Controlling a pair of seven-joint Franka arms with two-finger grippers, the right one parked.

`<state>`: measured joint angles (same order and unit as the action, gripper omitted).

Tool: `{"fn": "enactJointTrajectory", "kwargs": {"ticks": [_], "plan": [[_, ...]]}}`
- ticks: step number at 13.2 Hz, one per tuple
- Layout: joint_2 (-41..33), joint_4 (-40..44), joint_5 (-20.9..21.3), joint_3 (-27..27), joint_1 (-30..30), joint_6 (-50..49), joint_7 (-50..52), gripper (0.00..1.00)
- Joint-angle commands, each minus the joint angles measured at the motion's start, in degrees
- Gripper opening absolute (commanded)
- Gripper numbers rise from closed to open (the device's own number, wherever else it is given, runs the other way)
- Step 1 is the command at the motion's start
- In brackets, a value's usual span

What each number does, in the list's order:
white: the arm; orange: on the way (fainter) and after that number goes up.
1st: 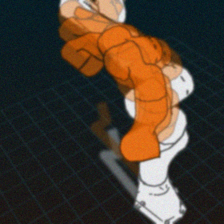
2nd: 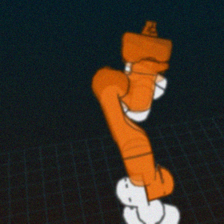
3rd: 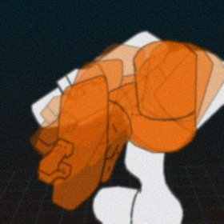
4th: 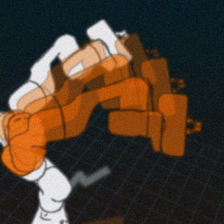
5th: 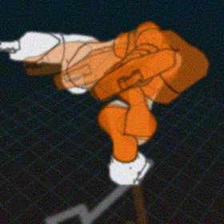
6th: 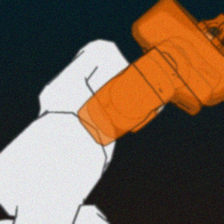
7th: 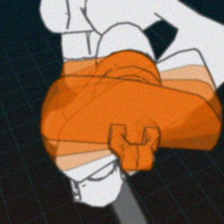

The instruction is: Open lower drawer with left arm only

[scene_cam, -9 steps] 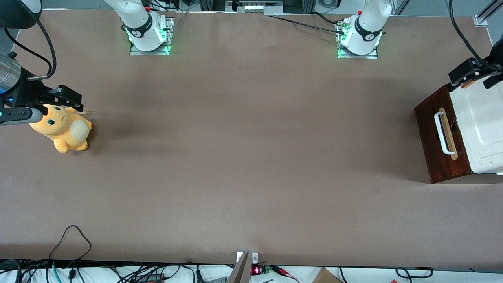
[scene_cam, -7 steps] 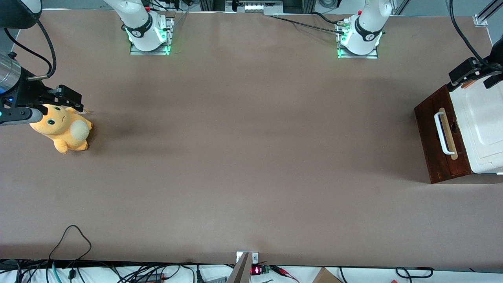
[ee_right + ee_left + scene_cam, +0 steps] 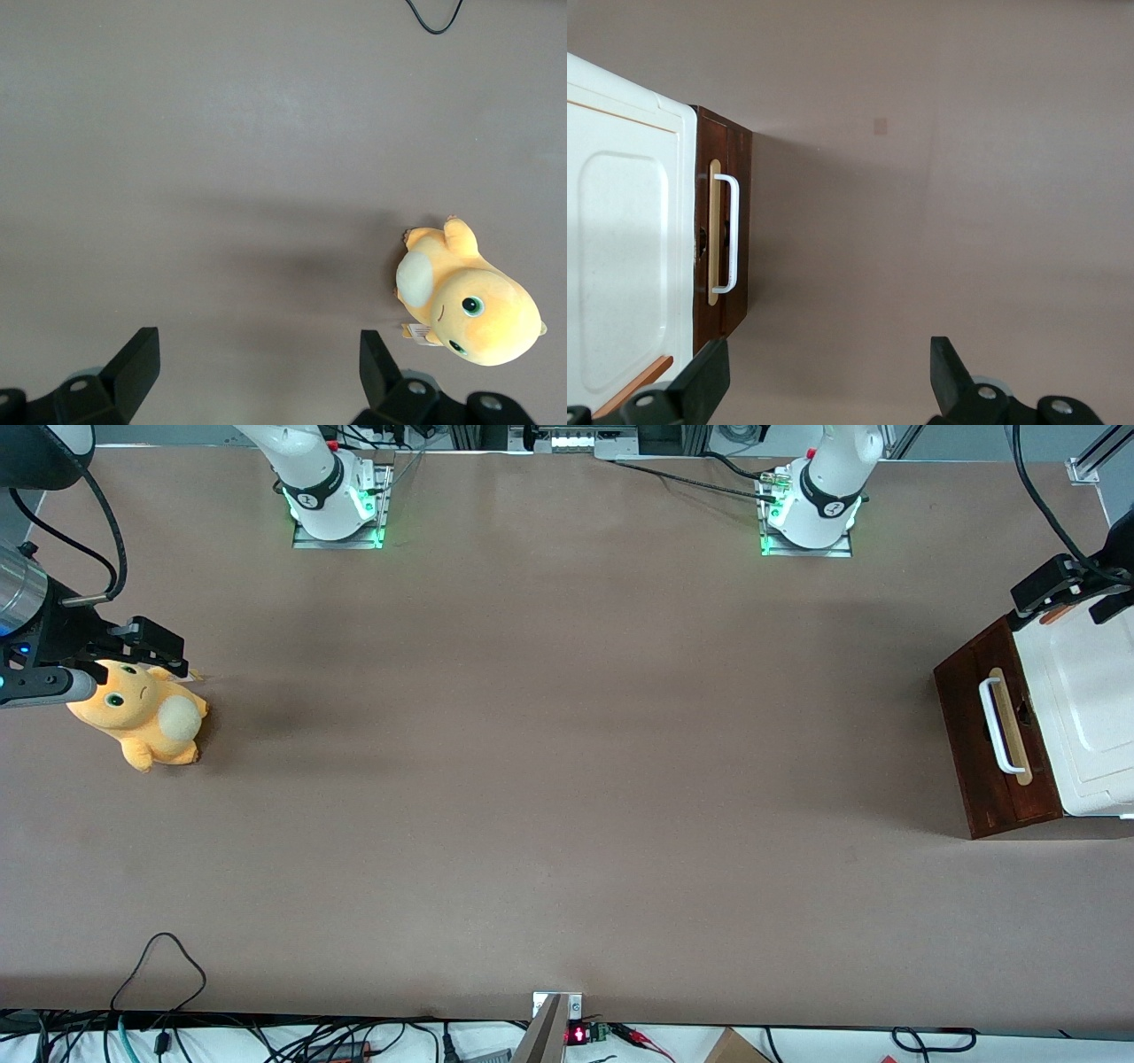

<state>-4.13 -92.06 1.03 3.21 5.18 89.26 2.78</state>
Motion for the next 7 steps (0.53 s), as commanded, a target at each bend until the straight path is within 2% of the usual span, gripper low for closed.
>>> {"fn": "enactJointTrajectory", "kwargs": {"ticks": [1,4,5,7], "plan": [[0.08,-3.03,0.64,-0.31,0.35,0.30,-3.57,1.00],[0.35,-5.83,1.17,-0.31,1.05,0.39,-3.91,1.00],[0.52,-6.19,3.09,-0.22,0.88,1.35,-3.74,1.00],[1.05,-9.78,18.32,3.10,-0.26,4.51,-0.52,1.00]]}}
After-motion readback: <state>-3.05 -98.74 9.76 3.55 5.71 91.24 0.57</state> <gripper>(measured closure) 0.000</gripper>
